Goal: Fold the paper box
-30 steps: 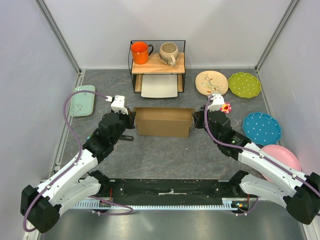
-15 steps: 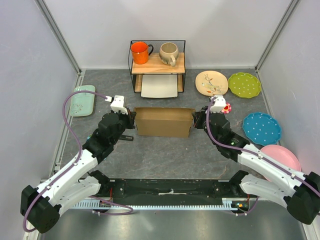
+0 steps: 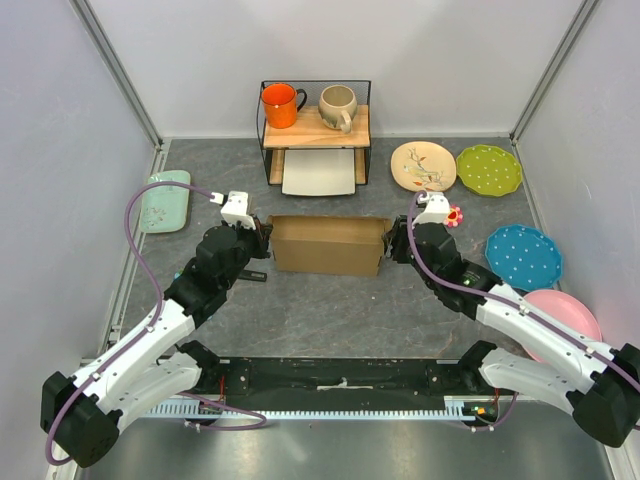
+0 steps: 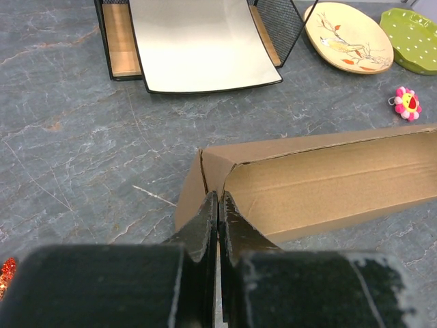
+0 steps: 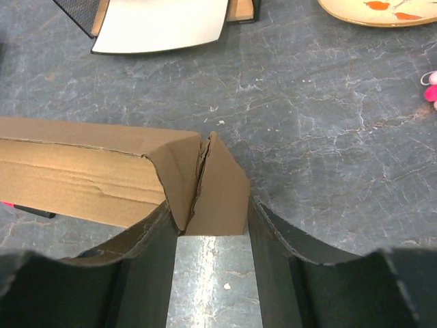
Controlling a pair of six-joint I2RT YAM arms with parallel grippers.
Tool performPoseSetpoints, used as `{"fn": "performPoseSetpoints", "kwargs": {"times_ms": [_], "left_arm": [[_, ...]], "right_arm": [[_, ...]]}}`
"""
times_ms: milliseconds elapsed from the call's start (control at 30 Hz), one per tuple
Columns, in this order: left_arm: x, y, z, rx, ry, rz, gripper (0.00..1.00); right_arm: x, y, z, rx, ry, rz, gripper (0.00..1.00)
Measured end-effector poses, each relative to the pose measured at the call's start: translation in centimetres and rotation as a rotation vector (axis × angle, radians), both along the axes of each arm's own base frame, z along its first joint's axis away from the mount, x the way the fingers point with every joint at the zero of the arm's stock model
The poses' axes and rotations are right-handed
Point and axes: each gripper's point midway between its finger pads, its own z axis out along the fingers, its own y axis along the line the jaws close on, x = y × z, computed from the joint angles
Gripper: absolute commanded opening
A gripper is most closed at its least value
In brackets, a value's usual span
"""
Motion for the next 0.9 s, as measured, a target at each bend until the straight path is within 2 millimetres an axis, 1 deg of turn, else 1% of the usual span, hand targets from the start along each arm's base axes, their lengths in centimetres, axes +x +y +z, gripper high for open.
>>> {"fn": "performPoseSetpoints", "kwargs": {"times_ms": [100, 133, 200, 233, 333, 533, 733, 800, 833, 867, 900], "left_arm": [[0.0, 0.0, -0.1, 0.002, 0.003, 0.000, 0.02], [0.0, 0.0, -0.1, 0.003, 0.003, 0.000, 0.02], [0.0, 0.0, -0.1, 0.003, 0.005, -0.001, 0.02], [-0.1, 0.0, -0.2, 0.004, 0.006, -0.001, 0.02], [-0.1, 0.0, -0.2, 0.003, 0.007, -0.005, 0.02], [-0.1, 0.0, -0.2, 0.004, 0.008, -0.005, 0.02], [-0.1, 0.0, -0.2, 0.005, 0.008, -0.003, 0.02], [-0.1, 0.0, -0.2, 0.005, 0.009, -0.003, 0.02], [0.0, 0.0, -0.3, 0.005, 0.008, -0.001, 0.02], [0.0, 0.1, -0.3, 0.006, 0.009, 0.001, 0.02], [0.0, 0.1, -0.3, 0.007, 0.010, 0.003, 0.02]], "right_arm": [[-0.2, 0.0, 0.1, -0.021, 0.025, 0.010, 0.44], [-0.3, 0.0, 0.1, -0.027, 0.030, 0.013, 0.39], [-0.3, 0.2, 0.2, -0.033, 0.042, 0.022, 0.32], [-0.3, 0.3, 0.2, -0.040, 0.045, 0.028, 0.25], [-0.1, 0.8, 0.4, -0.038, 0.052, 0.042, 0.13], [-0.2, 1.1, 0.5, -0.028, 0.056, 0.055, 0.05], [-0.4, 1.4, 0.6, -0.006, 0.073, 0.060, 0.03], [-0.5, 1.6, 0.6, 0.010, 0.084, 0.063, 0.06], [-0.6, 1.7, 0.7, 0.015, 0.089, 0.065, 0.17], [-0.6, 1.7, 0.7, 0.020, 0.094, 0.066, 0.23], [-0.7, 1.8, 0.8, 0.027, 0.100, 0.067, 0.33]]}}
